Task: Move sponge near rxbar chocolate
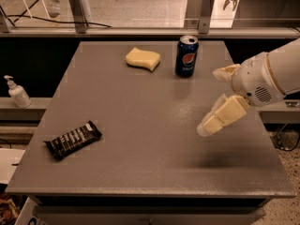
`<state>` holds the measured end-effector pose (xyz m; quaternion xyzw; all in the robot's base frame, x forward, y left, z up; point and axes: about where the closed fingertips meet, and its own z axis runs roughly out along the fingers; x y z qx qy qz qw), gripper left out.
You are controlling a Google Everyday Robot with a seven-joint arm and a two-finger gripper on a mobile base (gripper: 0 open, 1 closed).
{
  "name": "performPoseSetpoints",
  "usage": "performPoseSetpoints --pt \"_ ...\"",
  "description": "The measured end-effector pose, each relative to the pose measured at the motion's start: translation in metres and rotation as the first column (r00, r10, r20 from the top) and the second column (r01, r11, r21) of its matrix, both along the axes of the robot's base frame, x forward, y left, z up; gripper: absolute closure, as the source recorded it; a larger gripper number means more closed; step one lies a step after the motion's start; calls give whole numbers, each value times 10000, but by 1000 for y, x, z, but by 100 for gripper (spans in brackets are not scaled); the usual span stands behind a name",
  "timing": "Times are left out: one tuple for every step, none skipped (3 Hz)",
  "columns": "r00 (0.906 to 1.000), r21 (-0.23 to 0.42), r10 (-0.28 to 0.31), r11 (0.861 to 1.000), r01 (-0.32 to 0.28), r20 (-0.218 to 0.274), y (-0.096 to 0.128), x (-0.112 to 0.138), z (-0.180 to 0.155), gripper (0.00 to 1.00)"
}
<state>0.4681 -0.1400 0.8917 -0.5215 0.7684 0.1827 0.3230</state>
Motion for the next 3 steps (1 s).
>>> performPoseSetpoints --pt "9997 606 -235 9979 233 26 2 4 -4 0" --pt "9984 1220 -504 9914 469 252 16 23 -2 0" --pt "9961 1523 -723 9863 640 496 38 48 -1 0"
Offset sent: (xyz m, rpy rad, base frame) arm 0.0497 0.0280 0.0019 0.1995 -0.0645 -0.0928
